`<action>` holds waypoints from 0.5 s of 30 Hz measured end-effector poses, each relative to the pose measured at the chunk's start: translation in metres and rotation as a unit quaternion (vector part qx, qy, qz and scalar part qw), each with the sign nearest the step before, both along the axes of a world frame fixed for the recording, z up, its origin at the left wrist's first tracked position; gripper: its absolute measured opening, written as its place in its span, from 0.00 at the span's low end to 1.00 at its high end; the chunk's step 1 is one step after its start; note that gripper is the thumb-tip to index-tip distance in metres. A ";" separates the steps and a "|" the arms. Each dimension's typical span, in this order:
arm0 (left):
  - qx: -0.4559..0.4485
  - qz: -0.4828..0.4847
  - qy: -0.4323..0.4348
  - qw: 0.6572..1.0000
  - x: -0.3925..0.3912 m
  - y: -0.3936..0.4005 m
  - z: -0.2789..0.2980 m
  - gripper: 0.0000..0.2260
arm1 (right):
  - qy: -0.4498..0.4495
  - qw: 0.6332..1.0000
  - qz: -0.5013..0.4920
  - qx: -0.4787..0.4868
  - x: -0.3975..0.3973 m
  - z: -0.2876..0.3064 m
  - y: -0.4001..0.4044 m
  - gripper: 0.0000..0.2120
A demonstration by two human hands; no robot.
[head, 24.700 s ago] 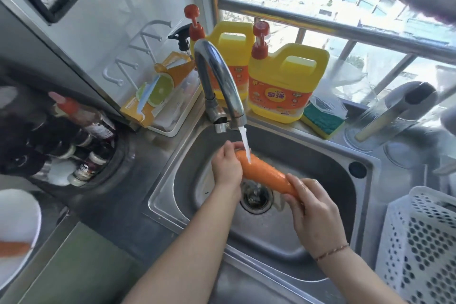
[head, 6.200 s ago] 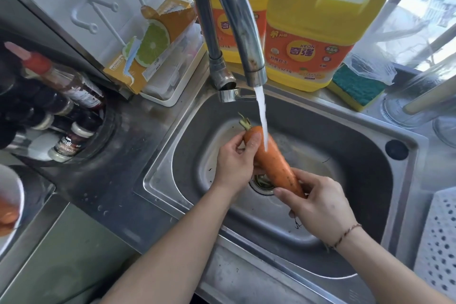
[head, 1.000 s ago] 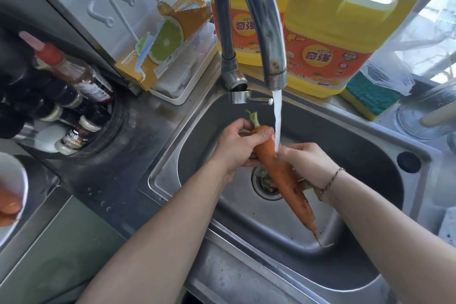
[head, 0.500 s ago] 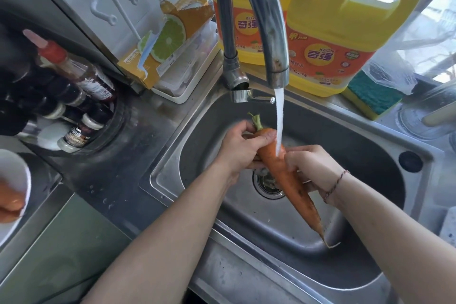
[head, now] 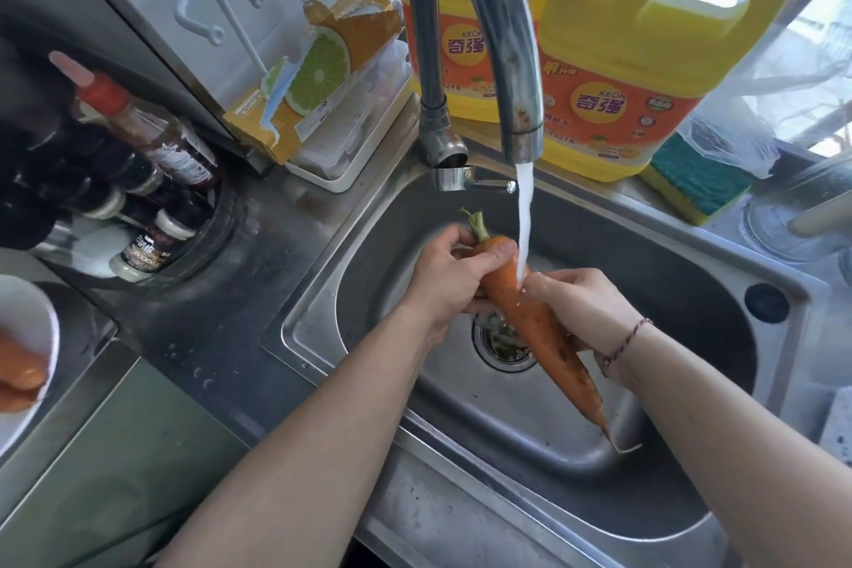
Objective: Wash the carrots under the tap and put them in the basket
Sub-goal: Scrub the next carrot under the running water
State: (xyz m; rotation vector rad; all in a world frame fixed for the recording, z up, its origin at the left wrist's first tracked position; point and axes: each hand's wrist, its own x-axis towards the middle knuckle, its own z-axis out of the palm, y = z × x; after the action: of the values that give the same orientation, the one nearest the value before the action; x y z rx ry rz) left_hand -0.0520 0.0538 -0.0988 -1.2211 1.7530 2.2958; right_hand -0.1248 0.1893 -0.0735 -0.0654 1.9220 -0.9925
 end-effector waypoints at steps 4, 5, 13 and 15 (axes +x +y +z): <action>-0.002 0.007 0.003 1.000 0.000 0.000 -0.001 0.10 | 0.013 1.000 -0.006 0.001 0.000 -0.001 -0.002 0.09; -0.002 0.008 0.003 1.000 0.000 0.000 -0.002 0.10 | 0.013 1.000 -0.007 0.003 0.000 -0.001 -0.001 0.08; 0.010 0.030 -0.001 0.999 0.000 0.003 -0.005 0.09 | 0.011 1.000 0.009 -0.004 -0.001 0.002 -0.001 0.11; 0.013 0.030 -0.001 0.999 0.000 0.003 -0.006 0.09 | 0.012 1.000 0.011 0.001 0.000 0.002 -0.001 0.09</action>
State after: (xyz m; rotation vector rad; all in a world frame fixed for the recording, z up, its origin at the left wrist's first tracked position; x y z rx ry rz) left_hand -0.0519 0.0567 -0.1049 -1.2874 1.7038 2.3410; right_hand -0.1253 0.1887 -0.0719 -0.0978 1.9396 -0.9798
